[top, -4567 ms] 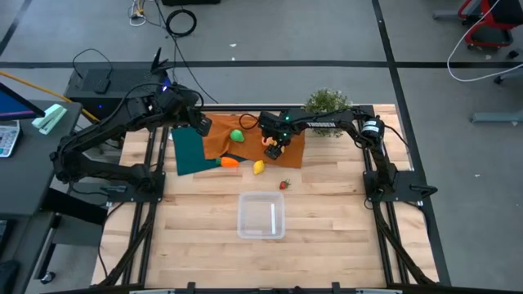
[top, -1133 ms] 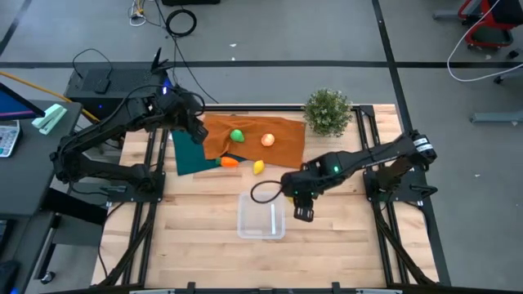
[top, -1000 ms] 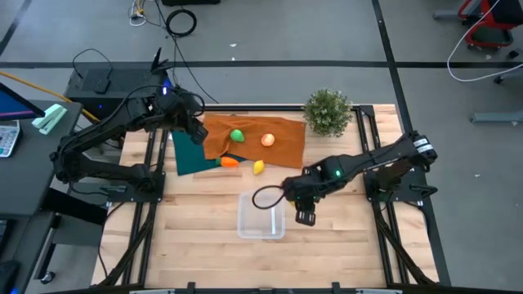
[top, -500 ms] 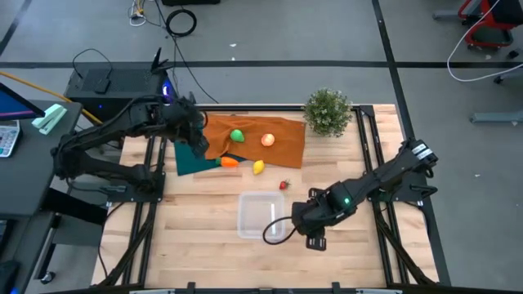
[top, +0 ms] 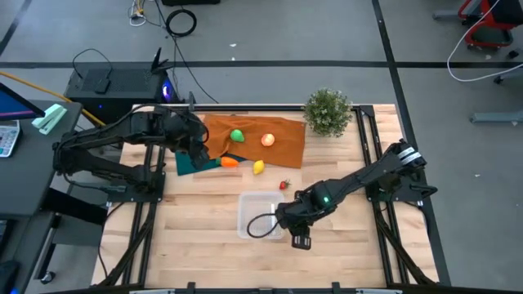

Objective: Pick and placing Produce into tupperware
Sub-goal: Put the top yellow lemon into the transparent container

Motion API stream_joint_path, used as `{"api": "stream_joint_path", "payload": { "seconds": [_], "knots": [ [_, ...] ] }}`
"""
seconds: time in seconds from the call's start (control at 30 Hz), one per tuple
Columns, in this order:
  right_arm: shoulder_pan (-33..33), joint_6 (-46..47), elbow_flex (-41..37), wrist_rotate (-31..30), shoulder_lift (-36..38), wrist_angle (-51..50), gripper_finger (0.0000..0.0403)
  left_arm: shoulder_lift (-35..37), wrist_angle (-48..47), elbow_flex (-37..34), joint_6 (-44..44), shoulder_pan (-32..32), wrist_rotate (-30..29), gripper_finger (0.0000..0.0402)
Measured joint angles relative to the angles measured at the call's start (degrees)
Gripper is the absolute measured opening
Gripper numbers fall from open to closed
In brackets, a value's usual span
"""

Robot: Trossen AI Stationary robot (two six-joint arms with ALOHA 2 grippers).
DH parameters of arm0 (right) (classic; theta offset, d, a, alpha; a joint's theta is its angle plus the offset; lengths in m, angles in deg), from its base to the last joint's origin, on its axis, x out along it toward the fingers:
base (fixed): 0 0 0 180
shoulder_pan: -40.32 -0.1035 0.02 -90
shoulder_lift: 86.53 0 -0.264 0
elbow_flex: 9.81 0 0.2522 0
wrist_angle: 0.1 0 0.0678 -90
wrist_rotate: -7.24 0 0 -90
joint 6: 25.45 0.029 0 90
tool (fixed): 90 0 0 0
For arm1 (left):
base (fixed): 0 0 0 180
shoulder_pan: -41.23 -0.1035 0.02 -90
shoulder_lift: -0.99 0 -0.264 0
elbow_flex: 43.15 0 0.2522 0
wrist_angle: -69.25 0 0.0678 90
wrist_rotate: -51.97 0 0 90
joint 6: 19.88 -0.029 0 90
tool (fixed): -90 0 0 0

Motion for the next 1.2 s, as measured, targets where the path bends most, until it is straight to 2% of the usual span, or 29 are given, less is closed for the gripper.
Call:
{"api": "stream_joint_path", "payload": {
  "seconds": [0.33, 0.47, 0.7, 1.2],
  "knots": [
    [6.7, -6.8, 4.7, 2.1, -3.2, 3.4, 0.0158, 0.0, -0.2, 0.0, -3.9, 0.1, -0.4, 0.0015],
    [8.0, -10.7, 10.7, 3.0, -8.4, 1.4, 0.0158, 0.0, -0.7, 0.0, -6.2, 0.1, -2.3, 0.0020],
    [9.1, -16.5, 22.9, 2.0, -18.2, -9.8, 0.0158, 0.0, -3.2, 0.0, -7.9, -1.5, -3.5, 0.0031],
    [7.7, -13.7, 22.4, 0.2, -24.2, -6.2, 0.0158, 0.0, -3.7, 0.0, -10.2, -6.7, -3.6, 0.0026]
  ]
}}
